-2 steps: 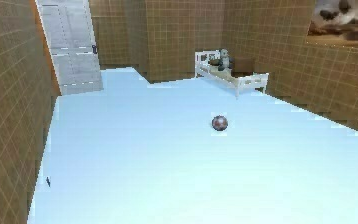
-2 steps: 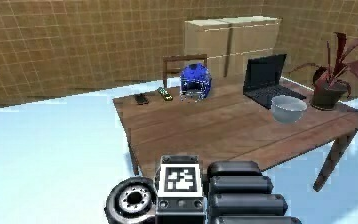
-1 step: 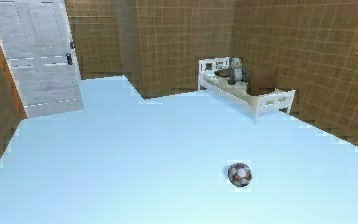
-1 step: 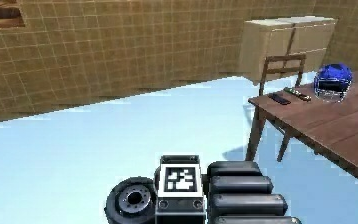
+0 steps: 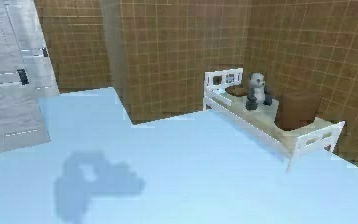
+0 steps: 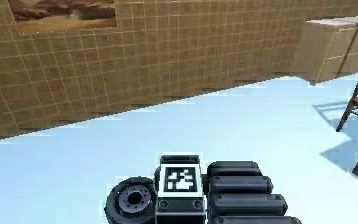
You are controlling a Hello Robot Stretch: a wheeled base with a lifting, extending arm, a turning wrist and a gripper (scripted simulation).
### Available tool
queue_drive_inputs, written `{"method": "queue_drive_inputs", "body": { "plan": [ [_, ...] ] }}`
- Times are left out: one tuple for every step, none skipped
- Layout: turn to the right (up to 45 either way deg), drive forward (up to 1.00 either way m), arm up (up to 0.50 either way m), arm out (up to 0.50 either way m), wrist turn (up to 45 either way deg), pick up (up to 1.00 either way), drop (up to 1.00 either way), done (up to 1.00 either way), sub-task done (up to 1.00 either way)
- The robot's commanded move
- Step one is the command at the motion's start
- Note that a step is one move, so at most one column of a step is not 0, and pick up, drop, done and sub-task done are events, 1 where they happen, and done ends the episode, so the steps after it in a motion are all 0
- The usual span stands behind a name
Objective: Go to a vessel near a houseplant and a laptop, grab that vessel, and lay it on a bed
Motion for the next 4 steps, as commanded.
{"method": "queue_drive_inputs", "body": {
  "plan": [
    [0.0,0.5,0.0,0.0,0.0,0.0,0.0,0.0,0.0],
    [9.0,0.0,0.0,0.0,0.0,0.0,0.0,0.0,0.0],
    [0.0,1.0,0.0,0.0,0.0,0.0,0.0,0.0,0.0],
    [3.0,0.0,0.0,0.0,0.0,0.0,0.0,0.0,0.0]
  ]
}}
